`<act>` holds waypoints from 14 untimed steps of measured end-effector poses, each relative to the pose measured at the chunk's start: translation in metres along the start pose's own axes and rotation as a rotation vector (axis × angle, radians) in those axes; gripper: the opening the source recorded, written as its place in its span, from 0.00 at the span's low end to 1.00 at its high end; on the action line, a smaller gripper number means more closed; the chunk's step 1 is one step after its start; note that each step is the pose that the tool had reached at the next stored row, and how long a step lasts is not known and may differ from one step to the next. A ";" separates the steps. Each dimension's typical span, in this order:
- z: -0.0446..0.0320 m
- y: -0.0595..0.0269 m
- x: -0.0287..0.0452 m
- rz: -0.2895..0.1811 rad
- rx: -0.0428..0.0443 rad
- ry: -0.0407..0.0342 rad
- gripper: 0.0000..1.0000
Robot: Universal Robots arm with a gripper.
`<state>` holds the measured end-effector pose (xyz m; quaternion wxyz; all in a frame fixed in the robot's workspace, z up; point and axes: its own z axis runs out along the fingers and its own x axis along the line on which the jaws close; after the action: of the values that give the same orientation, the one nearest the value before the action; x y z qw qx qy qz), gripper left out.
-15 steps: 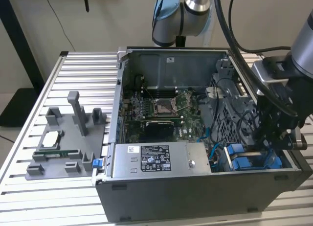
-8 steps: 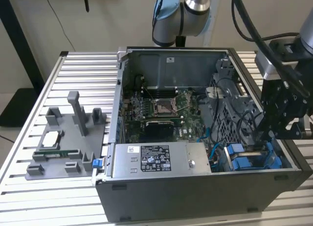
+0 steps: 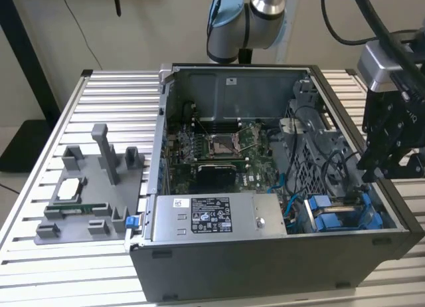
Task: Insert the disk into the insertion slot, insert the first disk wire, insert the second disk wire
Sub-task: 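Insert the first disk wire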
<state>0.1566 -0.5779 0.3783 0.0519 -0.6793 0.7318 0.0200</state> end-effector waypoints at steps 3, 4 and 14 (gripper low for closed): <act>0.0008 -0.0120 -0.0024 0.000 -0.0009 -0.0002 1.00; 0.0009 -0.0141 -0.0035 0.000 -0.0010 -0.0003 1.00; -0.0041 -0.0233 -0.0080 0.001 -0.0091 -0.0096 1.00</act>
<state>0.1801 -0.5721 0.3842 0.0523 -0.6789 0.7318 0.0267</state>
